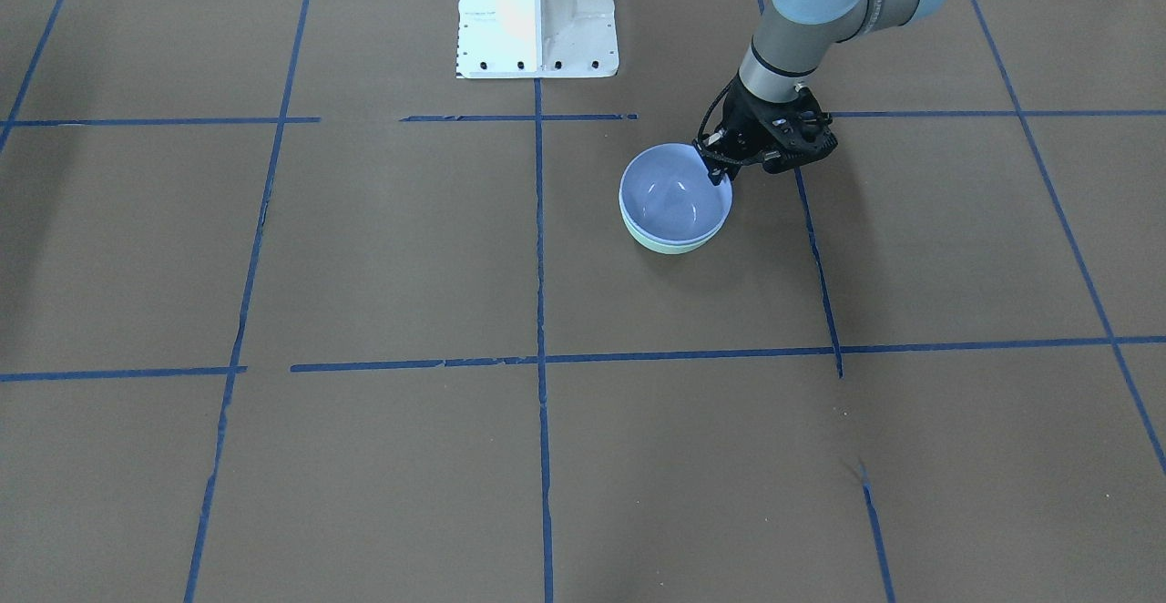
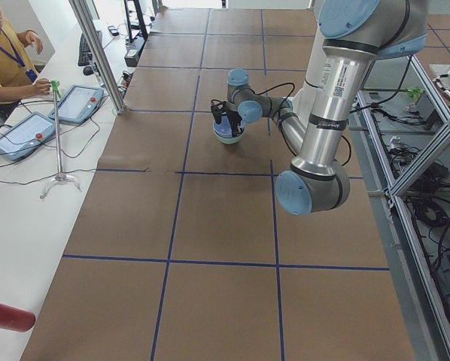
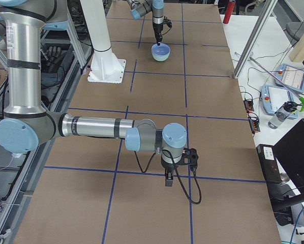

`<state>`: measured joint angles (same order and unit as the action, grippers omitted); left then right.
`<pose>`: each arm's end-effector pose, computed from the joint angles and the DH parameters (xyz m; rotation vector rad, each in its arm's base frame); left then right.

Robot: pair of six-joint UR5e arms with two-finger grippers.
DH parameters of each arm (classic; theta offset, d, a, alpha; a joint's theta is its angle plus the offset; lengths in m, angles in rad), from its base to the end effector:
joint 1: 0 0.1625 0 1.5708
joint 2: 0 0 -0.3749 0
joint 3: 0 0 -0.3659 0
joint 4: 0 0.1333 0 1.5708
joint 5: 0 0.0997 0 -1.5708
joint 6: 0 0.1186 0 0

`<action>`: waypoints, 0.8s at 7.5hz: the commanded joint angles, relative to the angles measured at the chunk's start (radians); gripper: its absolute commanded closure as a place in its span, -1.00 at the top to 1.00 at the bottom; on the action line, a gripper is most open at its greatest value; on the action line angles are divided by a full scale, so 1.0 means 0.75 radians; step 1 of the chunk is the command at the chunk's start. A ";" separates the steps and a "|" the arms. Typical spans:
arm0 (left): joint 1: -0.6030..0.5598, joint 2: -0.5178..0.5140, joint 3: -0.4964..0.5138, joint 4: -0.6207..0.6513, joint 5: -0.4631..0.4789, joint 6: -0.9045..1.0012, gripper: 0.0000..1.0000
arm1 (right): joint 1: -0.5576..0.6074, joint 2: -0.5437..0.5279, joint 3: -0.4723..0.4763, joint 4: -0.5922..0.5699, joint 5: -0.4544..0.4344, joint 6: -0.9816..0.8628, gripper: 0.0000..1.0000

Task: Stack blue bowl on green bowl
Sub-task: 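Open the left gripper and pull it back from the stacked bowls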

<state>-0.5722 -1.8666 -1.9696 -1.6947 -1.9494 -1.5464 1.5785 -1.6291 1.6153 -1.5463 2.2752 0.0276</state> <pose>0.4047 -0.3671 0.2894 -0.1042 0.8818 -0.3567 0.0599 -0.4442 0.6311 0.0032 -0.7045 0.0301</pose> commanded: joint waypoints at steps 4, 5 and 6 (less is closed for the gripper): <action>-0.387 0.193 -0.104 -0.058 -0.303 0.640 1.00 | 0.000 0.000 0.000 0.000 0.000 0.000 1.00; -0.522 0.324 -0.106 -0.054 -0.307 0.950 1.00 | 0.000 0.000 0.000 0.000 0.000 0.000 1.00; -0.663 0.455 -0.094 -0.046 -0.354 1.296 1.00 | 0.000 0.000 0.000 0.000 0.000 0.000 1.00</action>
<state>-0.9370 -1.6463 -2.0435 -1.7347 -2.1767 -0.8809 1.5785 -1.6291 1.6153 -1.5463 2.2751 0.0276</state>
